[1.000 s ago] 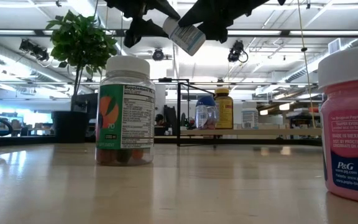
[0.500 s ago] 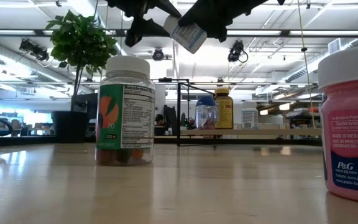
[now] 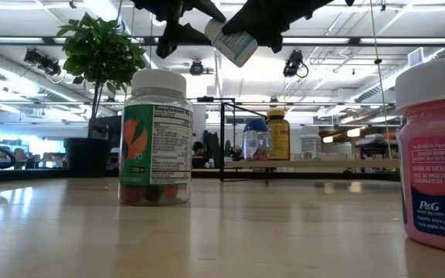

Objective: Pick and place medicine bottles onto shelf by color
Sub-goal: Put the white and blue medicine bottle on the shelf aligned with the other white and blue medicine bottle

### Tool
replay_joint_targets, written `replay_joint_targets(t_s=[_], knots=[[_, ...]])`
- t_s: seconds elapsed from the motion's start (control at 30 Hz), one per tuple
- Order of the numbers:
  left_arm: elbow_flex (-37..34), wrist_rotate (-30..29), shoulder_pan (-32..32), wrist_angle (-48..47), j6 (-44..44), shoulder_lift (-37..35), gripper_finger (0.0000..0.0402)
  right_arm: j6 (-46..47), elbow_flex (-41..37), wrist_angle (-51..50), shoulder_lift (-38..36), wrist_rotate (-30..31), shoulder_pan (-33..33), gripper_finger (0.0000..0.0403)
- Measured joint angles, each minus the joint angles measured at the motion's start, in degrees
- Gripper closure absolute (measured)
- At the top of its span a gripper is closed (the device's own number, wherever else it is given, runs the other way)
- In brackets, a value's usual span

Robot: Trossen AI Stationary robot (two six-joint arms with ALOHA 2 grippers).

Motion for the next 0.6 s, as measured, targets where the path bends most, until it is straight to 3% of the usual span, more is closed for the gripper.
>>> replay_joint_targets(t_s=[0.6], knots=[[-0.01, -0.1, 0.17, 2.45, -0.02, -0.07, 0.0193, 3.67, 0.13, -0.89, -0.1, -1.57, -0.02, 0.0225]])
